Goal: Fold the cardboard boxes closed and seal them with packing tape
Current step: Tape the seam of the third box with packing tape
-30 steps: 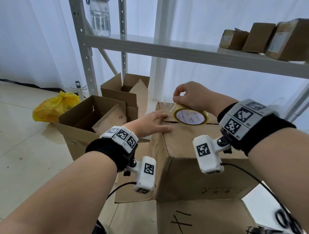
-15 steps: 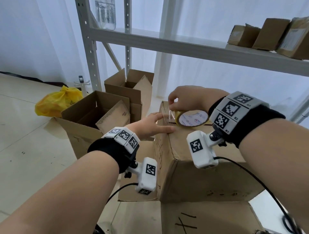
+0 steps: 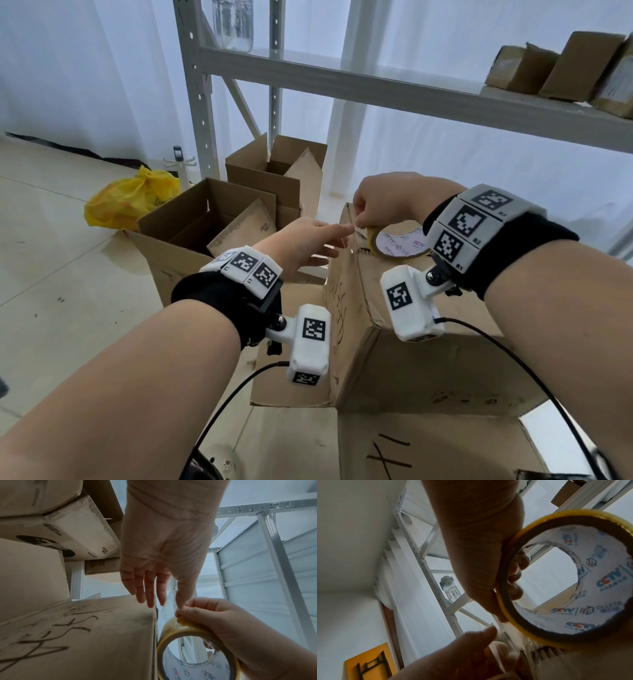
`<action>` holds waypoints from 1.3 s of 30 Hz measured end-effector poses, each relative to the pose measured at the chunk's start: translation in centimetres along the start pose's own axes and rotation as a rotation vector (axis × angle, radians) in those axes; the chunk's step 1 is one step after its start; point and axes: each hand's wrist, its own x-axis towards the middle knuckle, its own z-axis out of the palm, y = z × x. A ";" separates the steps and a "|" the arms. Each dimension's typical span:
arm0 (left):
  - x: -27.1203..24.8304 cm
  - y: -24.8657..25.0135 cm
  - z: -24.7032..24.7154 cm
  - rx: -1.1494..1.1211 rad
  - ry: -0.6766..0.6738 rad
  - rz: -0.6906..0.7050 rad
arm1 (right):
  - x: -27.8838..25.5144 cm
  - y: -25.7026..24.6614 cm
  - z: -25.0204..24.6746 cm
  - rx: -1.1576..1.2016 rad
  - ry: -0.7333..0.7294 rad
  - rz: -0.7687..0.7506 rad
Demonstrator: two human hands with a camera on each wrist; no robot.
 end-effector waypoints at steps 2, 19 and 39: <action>-0.1 0.1 0.2 -0.021 0.041 -0.001 | 0.0 0.0 0.1 -0.022 0.009 -0.002; -0.3 1.9 0.5 -0.059 0.120 0.004 | -1.7 4.0 2.5 0.445 0.373 0.123; 0.6 -1.2 0.6 0.246 0.231 -0.141 | 0.1 0.4 1.9 -0.204 0.222 0.090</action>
